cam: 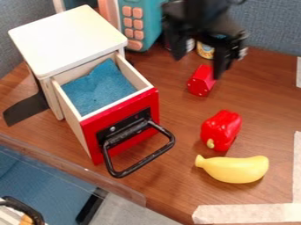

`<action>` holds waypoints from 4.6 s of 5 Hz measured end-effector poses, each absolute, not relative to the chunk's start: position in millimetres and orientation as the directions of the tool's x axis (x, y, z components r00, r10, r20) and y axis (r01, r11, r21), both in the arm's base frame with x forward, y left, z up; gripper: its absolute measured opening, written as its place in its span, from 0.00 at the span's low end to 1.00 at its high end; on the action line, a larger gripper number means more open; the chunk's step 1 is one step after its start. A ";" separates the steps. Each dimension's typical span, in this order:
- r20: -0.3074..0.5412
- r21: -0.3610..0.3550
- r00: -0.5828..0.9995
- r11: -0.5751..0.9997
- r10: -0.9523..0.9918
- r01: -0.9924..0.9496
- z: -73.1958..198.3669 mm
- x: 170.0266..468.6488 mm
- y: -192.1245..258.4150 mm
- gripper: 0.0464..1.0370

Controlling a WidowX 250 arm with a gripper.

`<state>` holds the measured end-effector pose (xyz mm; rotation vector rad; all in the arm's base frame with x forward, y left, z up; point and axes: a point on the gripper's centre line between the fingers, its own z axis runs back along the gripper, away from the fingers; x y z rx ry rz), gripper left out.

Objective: Put the red thing inside the drawer

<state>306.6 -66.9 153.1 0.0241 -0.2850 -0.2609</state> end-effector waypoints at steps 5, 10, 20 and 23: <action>0.216 0.165 0.970 0.983 -0.110 0.075 97.0 401.1 -42.7 0.96; 0.249 0.089 0.963 0.988 0.104 -0.130 54.2 407.3 -32.7 0.96; 0.370 -0.107 0.926 0.994 0.073 -0.035 161.5 339.4 -26.6 0.80; 0.317 -0.058 0.934 0.986 0.164 -0.154 147.3 273.7 45.5 0.80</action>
